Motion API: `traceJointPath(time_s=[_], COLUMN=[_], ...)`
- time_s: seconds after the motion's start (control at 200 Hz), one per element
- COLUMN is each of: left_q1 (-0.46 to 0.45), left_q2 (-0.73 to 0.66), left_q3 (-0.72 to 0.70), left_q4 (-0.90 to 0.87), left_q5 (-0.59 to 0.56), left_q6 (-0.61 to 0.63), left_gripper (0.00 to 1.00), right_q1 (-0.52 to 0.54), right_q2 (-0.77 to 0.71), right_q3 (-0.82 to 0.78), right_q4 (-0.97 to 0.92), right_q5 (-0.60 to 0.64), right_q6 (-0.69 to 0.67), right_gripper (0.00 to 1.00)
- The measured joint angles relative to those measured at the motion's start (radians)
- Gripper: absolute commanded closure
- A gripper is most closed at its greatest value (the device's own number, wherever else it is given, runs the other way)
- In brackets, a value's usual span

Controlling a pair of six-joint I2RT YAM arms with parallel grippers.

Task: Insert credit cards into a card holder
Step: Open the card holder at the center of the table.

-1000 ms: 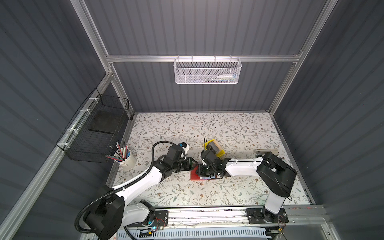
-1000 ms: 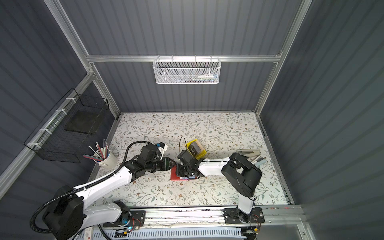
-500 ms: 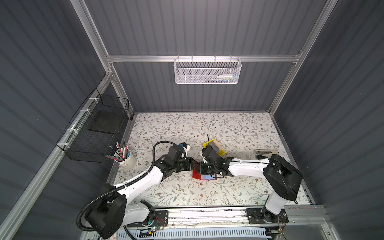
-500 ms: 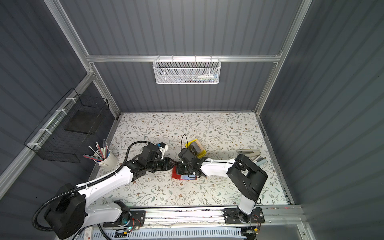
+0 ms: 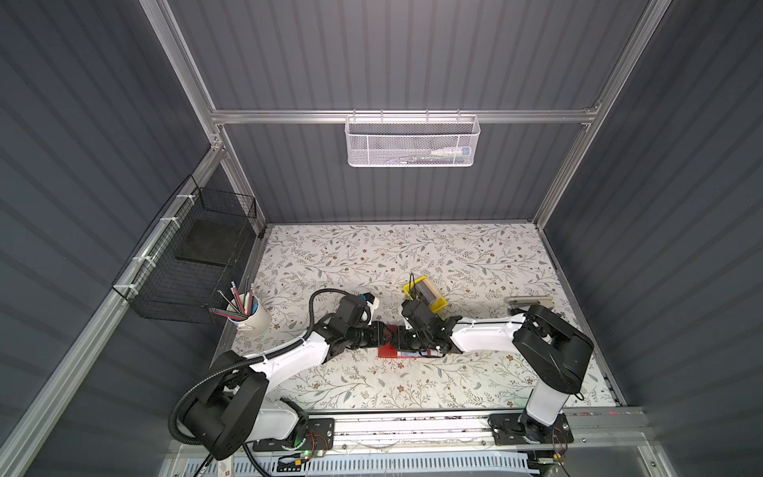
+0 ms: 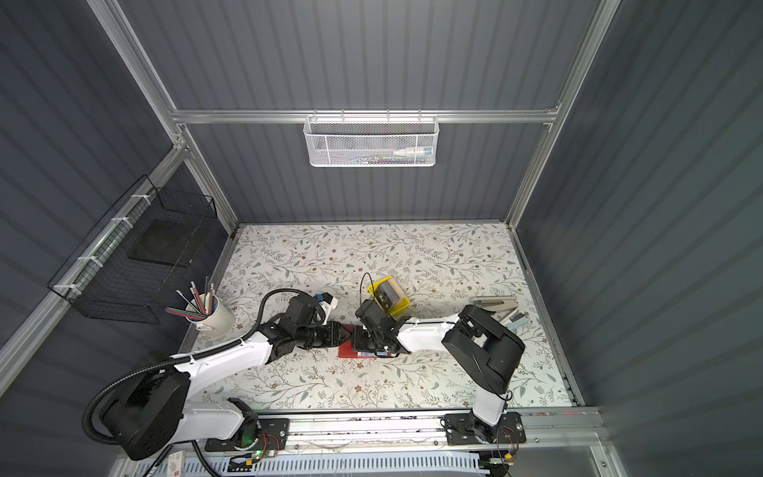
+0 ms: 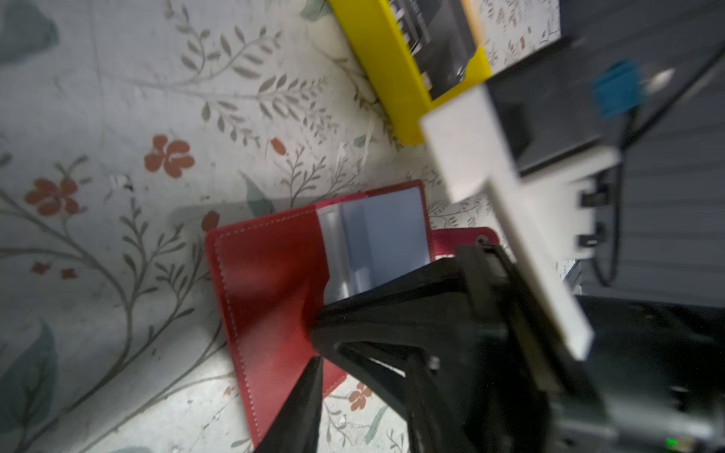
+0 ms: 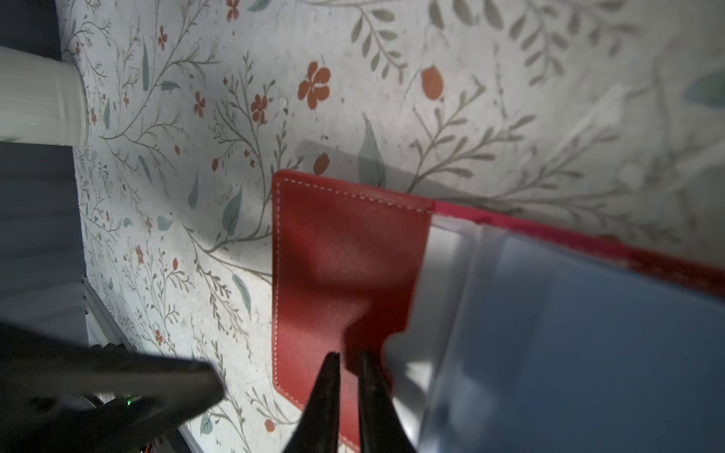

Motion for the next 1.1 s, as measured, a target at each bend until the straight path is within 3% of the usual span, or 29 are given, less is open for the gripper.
traceJointPath(time_s=[0.405,0.595,1.101], left_q1=[-0.006,-0.066,-0.129], left_q2=[0.122,0.174,0.211], left_q3=[-0.021,-0.012,-0.003], left_q4=[0.168,0.158,0.23], left_q5=[0.069,0.034,-0.05], left_q6=[-0.065,-0.066,-0.109], left_gripper=[0.64,0.65,0.65], right_q1=[-0.066,-0.085,-0.138], right_q2=[-0.219,-0.29,-0.309], right_q3=[-0.121,-0.201,-0.296], right_q4=[0.009,-0.024,-0.084], right_q5=[0.023,0.061,0.121], right_q6=[-0.002,-0.001,0.018], right_gripper=[0.85,0.85,0.84])
